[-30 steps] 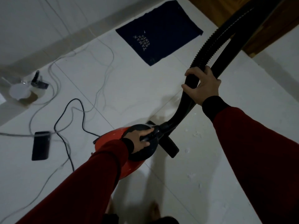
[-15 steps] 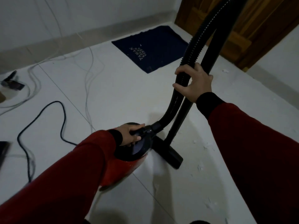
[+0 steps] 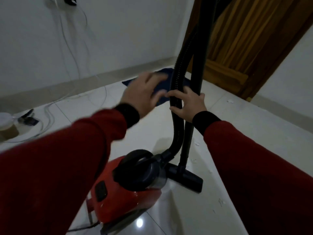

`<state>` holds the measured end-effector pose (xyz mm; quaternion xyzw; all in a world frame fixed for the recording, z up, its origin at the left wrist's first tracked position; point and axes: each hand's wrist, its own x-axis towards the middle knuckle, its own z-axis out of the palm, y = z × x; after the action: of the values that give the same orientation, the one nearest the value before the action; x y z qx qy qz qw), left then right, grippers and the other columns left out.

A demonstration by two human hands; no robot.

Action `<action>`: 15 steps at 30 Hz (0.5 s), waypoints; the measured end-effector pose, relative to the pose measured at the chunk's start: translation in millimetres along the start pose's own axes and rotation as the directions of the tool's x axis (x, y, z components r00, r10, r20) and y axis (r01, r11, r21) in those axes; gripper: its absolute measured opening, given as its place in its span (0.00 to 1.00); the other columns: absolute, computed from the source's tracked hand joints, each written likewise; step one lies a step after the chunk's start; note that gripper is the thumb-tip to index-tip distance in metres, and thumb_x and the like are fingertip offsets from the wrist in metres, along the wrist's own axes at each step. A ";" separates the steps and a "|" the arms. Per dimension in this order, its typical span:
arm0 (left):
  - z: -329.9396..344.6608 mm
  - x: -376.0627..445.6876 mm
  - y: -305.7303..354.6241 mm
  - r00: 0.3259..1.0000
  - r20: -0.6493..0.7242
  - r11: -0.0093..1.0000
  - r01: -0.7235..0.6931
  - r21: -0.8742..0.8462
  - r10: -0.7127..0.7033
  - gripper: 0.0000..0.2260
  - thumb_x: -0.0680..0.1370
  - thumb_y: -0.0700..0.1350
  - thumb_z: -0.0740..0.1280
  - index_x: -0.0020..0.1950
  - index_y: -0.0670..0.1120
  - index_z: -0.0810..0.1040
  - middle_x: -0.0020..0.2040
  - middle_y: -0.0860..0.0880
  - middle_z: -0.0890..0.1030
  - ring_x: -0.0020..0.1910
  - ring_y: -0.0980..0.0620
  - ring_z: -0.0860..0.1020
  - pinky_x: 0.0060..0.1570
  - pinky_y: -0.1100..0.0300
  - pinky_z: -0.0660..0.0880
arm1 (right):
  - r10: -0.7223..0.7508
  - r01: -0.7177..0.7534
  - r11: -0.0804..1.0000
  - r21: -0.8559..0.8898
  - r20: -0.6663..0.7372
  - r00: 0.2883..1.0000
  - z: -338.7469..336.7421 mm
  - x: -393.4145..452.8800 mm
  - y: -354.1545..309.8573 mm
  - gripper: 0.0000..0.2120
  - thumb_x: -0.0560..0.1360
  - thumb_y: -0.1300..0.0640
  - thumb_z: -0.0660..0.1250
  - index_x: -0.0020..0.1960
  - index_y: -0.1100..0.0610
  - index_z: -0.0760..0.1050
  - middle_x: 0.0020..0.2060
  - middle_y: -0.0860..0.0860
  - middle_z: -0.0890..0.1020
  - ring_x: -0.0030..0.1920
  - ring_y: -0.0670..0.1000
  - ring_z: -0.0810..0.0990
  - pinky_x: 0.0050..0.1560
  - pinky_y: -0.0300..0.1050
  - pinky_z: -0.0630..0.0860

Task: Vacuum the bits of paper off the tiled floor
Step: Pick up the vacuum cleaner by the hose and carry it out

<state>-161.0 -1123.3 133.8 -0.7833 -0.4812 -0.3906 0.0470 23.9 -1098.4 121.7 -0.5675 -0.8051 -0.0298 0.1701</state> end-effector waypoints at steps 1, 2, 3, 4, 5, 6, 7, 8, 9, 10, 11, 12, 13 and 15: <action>-15.4 24.4 7.7 0.957 -0.145 0.963 -0.230 0.143 0.251 0.20 0.75 0.49 0.65 0.66 0.48 0.71 0.59 0.40 0.78 0.56 0.42 0.76 0.55 0.50 0.74 | -0.012 0.013 1.000 -0.023 0.022 1.000 -0.5 -2.0 0.8 0.20 0.74 0.49 0.68 0.64 0.38 0.71 0.58 0.49 0.72 0.59 0.52 0.73 0.62 0.55 0.60; -29.1 47.4 17.0 0.884 -0.140 0.867 -0.389 0.312 0.446 0.22 0.75 0.50 0.64 0.69 0.50 0.68 0.63 0.39 0.76 0.60 0.41 0.74 0.58 0.48 0.72 | -0.029 0.031 0.998 -0.047 0.039 0.999 -0.5 -4.6 1.6 0.21 0.74 0.48 0.67 0.66 0.37 0.69 0.60 0.49 0.72 0.60 0.52 0.73 0.62 0.55 0.59; -41.4 68.8 26.2 0.839 -0.020 0.763 -0.484 0.427 0.544 0.25 0.74 0.52 0.62 0.71 0.52 0.64 0.68 0.39 0.71 0.67 0.41 0.69 0.64 0.47 0.67 | -0.051 0.054 0.996 -0.066 0.046 0.998 0.9 -7.3 2.2 0.23 0.74 0.48 0.67 0.67 0.36 0.68 0.61 0.49 0.72 0.60 0.51 0.73 0.62 0.55 0.59; -51.1 86.8 34.5 0.821 0.127 0.687 -0.541 0.485 0.557 0.28 0.74 0.53 0.60 0.73 0.53 0.60 0.73 0.40 0.65 0.72 0.41 0.63 0.69 0.45 0.60 | -0.077 0.081 0.994 -0.077 0.043 0.996 2.3 -10.1 2.2 0.23 0.74 0.48 0.67 0.67 0.35 0.67 0.62 0.49 0.72 0.61 0.51 0.73 0.63 0.56 0.59; -58.2 101.1 41.2 0.817 0.255 0.630 -0.566 0.532 0.518 0.30 0.74 0.55 0.59 0.75 0.54 0.57 0.76 0.42 0.60 0.75 0.41 0.56 0.72 0.43 0.52 | -0.099 0.101 0.992 -0.077 0.039 0.994 3.4 -12.3 1.7 0.24 0.74 0.48 0.67 0.67 0.35 0.67 0.63 0.49 0.72 0.62 0.50 0.73 0.63 0.56 0.59; -61.6 111.5 44.5 0.814 0.340 0.562 -0.573 0.596 0.471 0.31 0.74 0.56 0.60 0.75 0.55 0.54 0.77 0.43 0.56 0.77 0.42 0.50 0.73 0.41 0.47 | -0.117 0.119 0.990 -0.069 0.040 0.992 4.7 -13.2 1.5 0.24 0.73 0.48 0.67 0.67 0.35 0.68 0.64 0.49 0.72 0.63 0.51 0.73 0.63 0.56 0.59; -60.6 118.8 44.8 0.811 0.404 0.460 -0.576 0.676 0.423 0.32 0.74 0.58 0.60 0.76 0.56 0.52 0.77 0.43 0.55 0.77 0.43 0.47 0.72 0.39 0.44 | -0.139 0.141 0.988 -0.062 0.043 0.989 5.3 -13.2 1.5 0.24 0.73 0.49 0.67 0.67 0.35 0.68 0.64 0.49 0.72 0.63 0.51 0.73 0.63 0.57 0.59; -58.0 122.8 43.5 0.810 0.451 0.326 -0.571 0.754 0.375 0.33 0.74 0.60 0.60 0.76 0.56 0.50 0.77 0.44 0.55 0.77 0.43 0.47 0.72 0.37 0.45 | -0.162 0.165 0.985 -0.056 0.053 0.985 6.0 -12.0 2.2 0.24 0.73 0.49 0.67 0.67 0.36 0.68 0.64 0.49 0.72 0.63 0.52 0.73 0.63 0.57 0.59; -55.6 125.9 41.4 0.805 0.489 0.189 -0.566 0.802 0.334 0.34 0.74 0.61 0.60 0.76 0.57 0.49 0.75 0.45 0.58 0.77 0.43 0.49 0.72 0.36 0.47 | -0.182 0.186 0.981 -0.047 0.069 0.981 6.1 -9.7 3.0 0.24 0.73 0.49 0.67 0.68 0.36 0.68 0.64 0.49 0.72 0.62 0.52 0.73 0.62 0.58 0.60; -54.7 129.5 40.7 0.799 0.519 0.081 -0.564 0.822 0.303 0.34 0.74 0.61 0.61 0.75 0.58 0.50 0.73 0.46 0.62 0.75 0.43 0.53 0.71 0.36 0.50 | -0.197 0.200 0.980 -0.025 0.087 0.977 5.9 -6.7 4.8 0.24 0.73 0.49 0.67 0.68 0.36 0.68 0.64 0.49 0.72 0.62 0.52 0.73 0.62 0.57 0.60; -54.7 134.3 40.8 0.795 0.540 0.028 -0.568 0.822 0.276 0.32 0.74 0.61 0.61 0.75 0.58 0.53 0.69 0.47 0.66 0.73 0.44 0.59 0.71 0.37 0.53 | -0.207 0.208 0.978 -0.001 0.107 0.973 6.4 -3.2 6.3 0.25 0.74 0.49 0.67 0.68 0.36 0.68 0.64 0.49 0.72 0.62 0.52 0.73 0.62 0.57 0.60; -55.6 138.8 39.9 0.792 0.562 0.011 -0.581 0.814 0.238 0.29 0.74 0.60 0.62 0.73 0.58 0.57 0.66 0.47 0.70 0.70 0.44 0.64 0.70 0.37 0.55 | -0.214 0.214 0.977 0.014 0.124 0.969 6.9 -0.9 5.4 0.25 0.74 0.49 0.66 0.69 0.36 0.67 0.64 0.48 0.72 0.63 0.52 0.72 0.63 0.58 0.60; -55.8 145.7 40.5 0.778 0.595 0.004 -0.608 0.794 0.200 0.27 0.74 0.60 0.62 0.71 0.57 0.60 0.62 0.48 0.73 0.66 0.45 0.69 0.69 0.39 0.59 | -0.201 0.200 0.980 0.017 0.149 0.968 6.7 2.0 4.6 0.25 0.74 0.48 0.66 0.70 0.35 0.65 0.65 0.48 0.71 0.64 0.52 0.71 0.66 0.60 0.58; -59.8 160.2 44.7 0.722 0.684 0.047 -0.691 0.722 0.102 0.23 0.75 0.62 0.59 0.67 0.55 0.64 0.56 0.47 0.78 0.57 0.45 0.76 0.60 0.47 0.72 | -0.121 0.127 0.992 -0.010 0.246 0.962 2.4 7.5 2.9 0.27 0.75 0.44 0.64 0.71 0.32 0.61 0.71 0.51 0.66 0.71 0.52 0.66 0.70 0.68 0.48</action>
<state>-122.4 -1059.0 294.0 -0.7377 -0.3583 0.2319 0.5232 23.8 -1090.0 121.3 -0.5175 -0.8533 0.0197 0.0602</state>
